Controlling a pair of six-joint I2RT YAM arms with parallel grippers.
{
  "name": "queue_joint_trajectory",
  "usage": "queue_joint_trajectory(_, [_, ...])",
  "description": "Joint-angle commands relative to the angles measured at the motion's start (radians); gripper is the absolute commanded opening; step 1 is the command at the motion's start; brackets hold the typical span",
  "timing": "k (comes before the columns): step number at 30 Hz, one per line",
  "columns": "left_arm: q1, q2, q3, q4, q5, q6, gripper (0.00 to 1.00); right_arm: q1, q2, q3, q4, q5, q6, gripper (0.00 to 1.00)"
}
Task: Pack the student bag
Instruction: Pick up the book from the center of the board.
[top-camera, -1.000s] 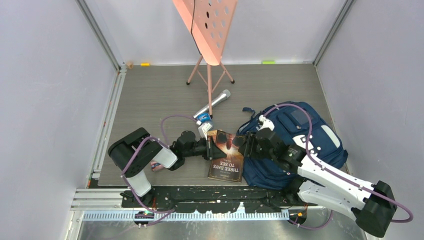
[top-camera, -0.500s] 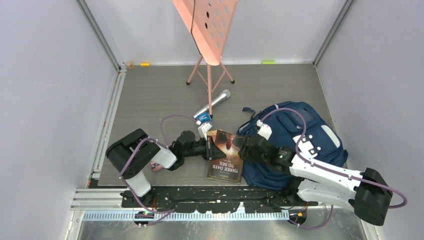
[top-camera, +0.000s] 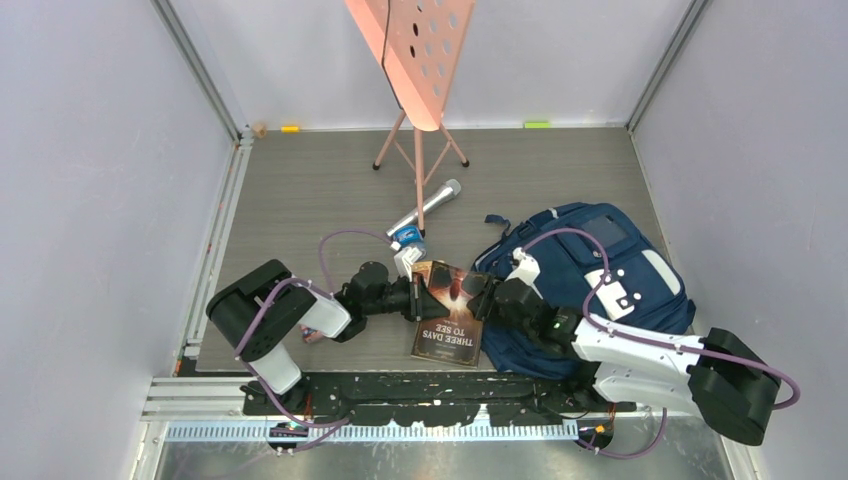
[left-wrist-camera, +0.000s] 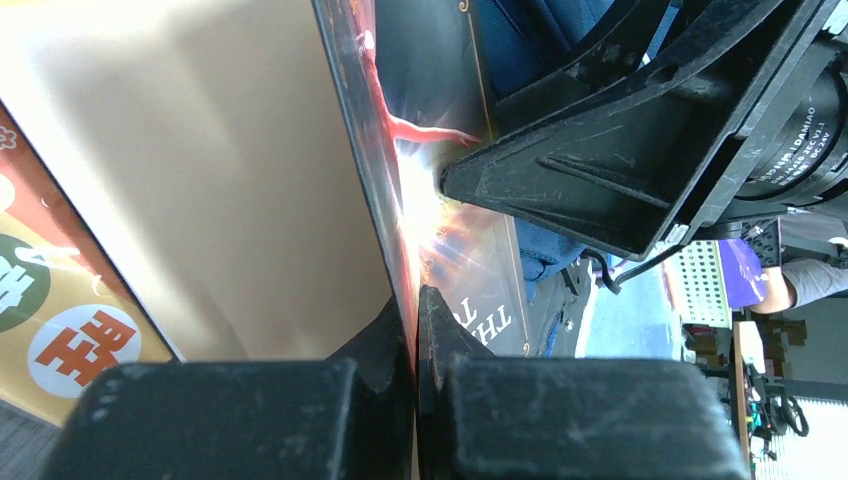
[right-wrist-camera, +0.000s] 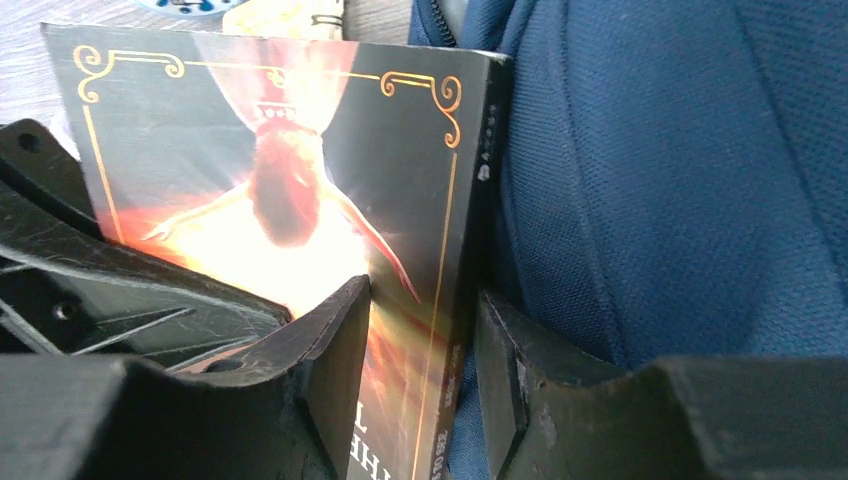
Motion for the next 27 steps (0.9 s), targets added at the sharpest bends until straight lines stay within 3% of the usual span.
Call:
queue_joint_trajectory(1, [-0.001, -0.027, -0.004, 0.024, 0.028, 0.033, 0.0, -0.005, -0.007, -0.03, 0.25, -0.058, -0.036, 0.48])
queue_joint_trajectory(9, [-0.001, -0.043, -0.007, 0.041, 0.034, 0.037, 0.0, -0.005, -0.118, -0.114, 0.402, -0.108, -0.074, 0.42])
queue_joint_trajectory(20, [-0.002, -0.046, 0.003, 0.08, 0.063, 0.028, 0.0, -0.005, 0.061, -0.091, 0.601, -0.264, -0.124, 0.42])
queue_joint_trajectory(24, [-0.001, -0.063, -0.004, 0.075, 0.06, 0.03, 0.0, -0.005, 0.061, -0.046, 0.542, -0.237, -0.13, 0.36])
queue_joint_trajectory(27, [-0.001, -0.118, -0.005, 0.002, 0.043, 0.048, 0.01, -0.005, -0.024, -0.013, 0.393, -0.165, -0.139, 0.23])
